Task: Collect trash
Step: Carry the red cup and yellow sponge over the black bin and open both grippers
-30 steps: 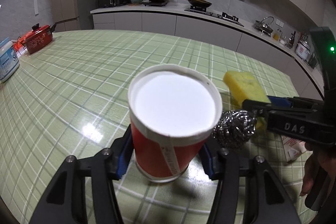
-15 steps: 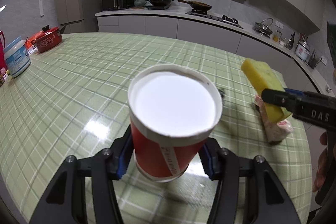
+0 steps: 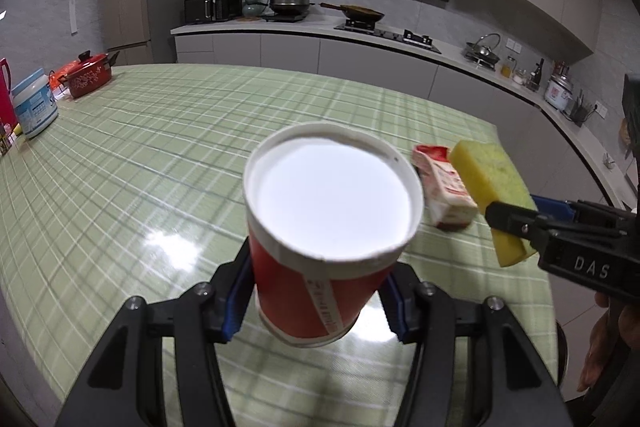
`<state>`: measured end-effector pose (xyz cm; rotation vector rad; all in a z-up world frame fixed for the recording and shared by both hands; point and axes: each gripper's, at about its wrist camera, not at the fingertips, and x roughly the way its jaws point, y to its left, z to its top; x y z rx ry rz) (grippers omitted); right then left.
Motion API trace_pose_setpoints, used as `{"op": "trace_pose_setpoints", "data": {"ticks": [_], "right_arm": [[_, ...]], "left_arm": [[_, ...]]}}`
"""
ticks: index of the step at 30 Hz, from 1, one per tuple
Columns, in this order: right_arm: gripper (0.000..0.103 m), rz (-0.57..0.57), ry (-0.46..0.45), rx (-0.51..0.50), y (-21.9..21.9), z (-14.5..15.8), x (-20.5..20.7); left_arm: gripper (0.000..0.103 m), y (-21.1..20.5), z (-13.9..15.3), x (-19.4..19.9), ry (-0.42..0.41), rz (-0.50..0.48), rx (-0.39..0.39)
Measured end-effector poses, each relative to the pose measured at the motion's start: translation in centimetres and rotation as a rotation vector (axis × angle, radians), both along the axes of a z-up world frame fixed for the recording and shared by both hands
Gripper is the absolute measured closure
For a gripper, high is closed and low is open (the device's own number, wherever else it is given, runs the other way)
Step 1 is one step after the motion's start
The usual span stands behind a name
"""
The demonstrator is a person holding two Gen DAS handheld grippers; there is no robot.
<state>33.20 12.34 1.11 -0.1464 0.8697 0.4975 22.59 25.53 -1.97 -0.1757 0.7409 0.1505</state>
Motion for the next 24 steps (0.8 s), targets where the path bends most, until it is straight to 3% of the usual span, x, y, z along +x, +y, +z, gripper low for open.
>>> {"op": "trace_pose_setpoints", "data": {"ticks": [11, 24], "right_arm": [[0.052, -0.049, -0.022, 0.013, -6.6, 1.4, -5.4], [0.052, -0.202, -0.046, 0.02, -19.5, 3.1, -10.8]], "left_arm": [[0.046, -6.0, 1.3, -3.0, -0.019, -0.075, -0.003], [0.046, -15.6, 2.8, -5.1, -0.05, -0.227, -0.006]]}}
